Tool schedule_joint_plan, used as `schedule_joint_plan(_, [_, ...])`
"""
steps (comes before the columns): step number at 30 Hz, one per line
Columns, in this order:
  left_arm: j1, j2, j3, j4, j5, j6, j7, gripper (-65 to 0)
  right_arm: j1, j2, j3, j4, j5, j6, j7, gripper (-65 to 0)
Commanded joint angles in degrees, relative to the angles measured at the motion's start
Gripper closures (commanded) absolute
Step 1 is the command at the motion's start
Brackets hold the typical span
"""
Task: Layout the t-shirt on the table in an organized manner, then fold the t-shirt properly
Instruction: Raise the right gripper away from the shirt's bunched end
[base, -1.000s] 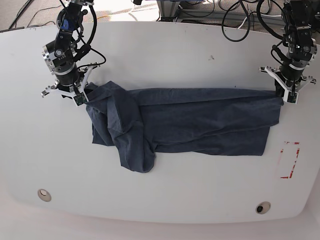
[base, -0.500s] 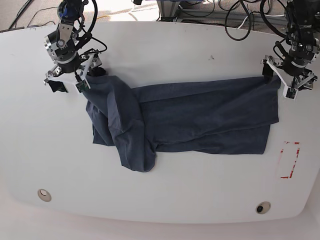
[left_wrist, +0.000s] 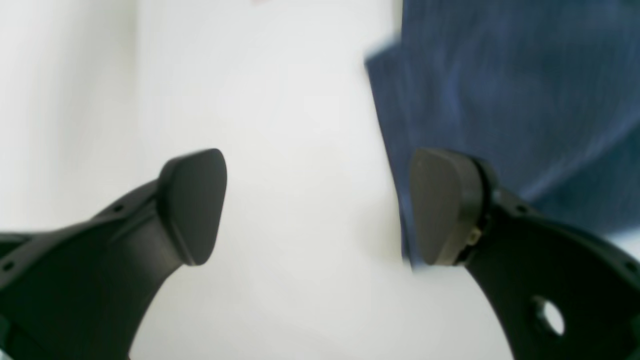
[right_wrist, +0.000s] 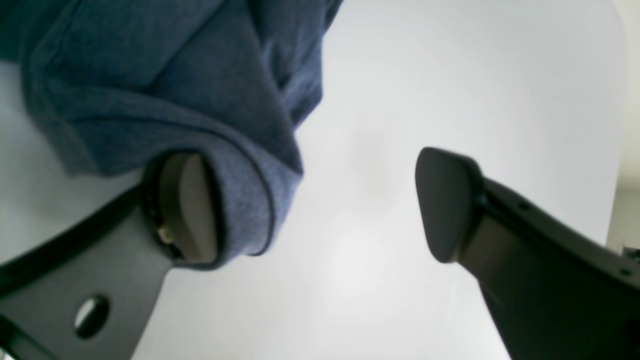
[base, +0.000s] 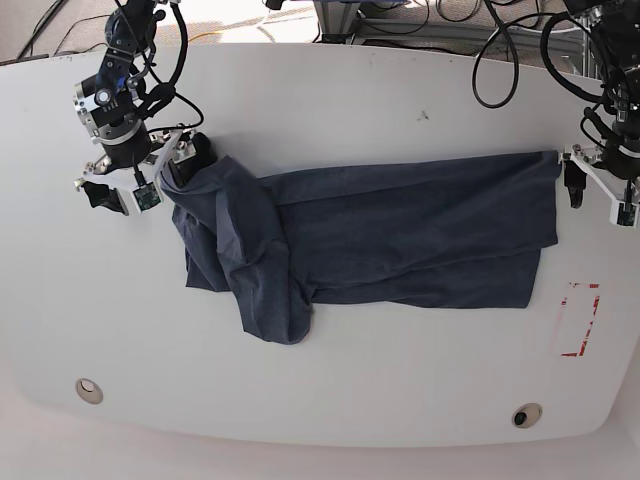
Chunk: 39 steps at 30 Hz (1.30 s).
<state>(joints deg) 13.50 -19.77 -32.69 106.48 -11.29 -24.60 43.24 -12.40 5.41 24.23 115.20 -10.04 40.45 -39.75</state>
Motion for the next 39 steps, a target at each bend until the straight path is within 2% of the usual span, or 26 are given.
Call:
schedule_joint_plan(1, [-2.7,-0.9,-0.3,0.7,0.3,0.2,-0.6,-52.5,3.0,0.3,0.0,0.9,1.5,-0.4,1.1,-55.5])
schedule_joint_plan(13, [-11.5,-0.7,3.4,-7.8,0.2,0.0,-0.5,-52.8,11.9,-2.1,-1.9,-3.0,1.5,-0.4,1.0,-55.5])
schedule_joint_plan(18, [-11.9,0.4,3.5,-8.1,0.2,0.0,-0.6,-52.8,11.9,-2.1,-2.6,-2.4,1.4,-0.4,-2.2,-55.5])
schedule_joint_plan(21, [-11.9,0.6,3.5,-8.2,0.2,0.0,-0.6,-52.8,9.5,-2.0,-2.5,-1.1,1.4,-0.4,-3.9,-55.5])
schedule_joint_plan(29, [-11.9,0.9,3.7,-8.2,0.2,0.0,-0.6,-52.8,0.6,-1.7,-2.6,1.7,1.3,-0.4,-4.0,-55.5])
schedule_joint_plan(35, [-11.9,0.9,3.7,-8.3,0.2,0.0,-0.6,-52.8,-8.0,1.0,-3.0,1.7,0.2,-0.4,-4.0,-55.5])
schedule_joint_plan(39, [-11.9,0.6,3.8,-8.4,0.3,0.0,-0.7,-52.8,-11.1,1.2,-2.7,1.7,0.5,-0.4,-3.8,-55.5])
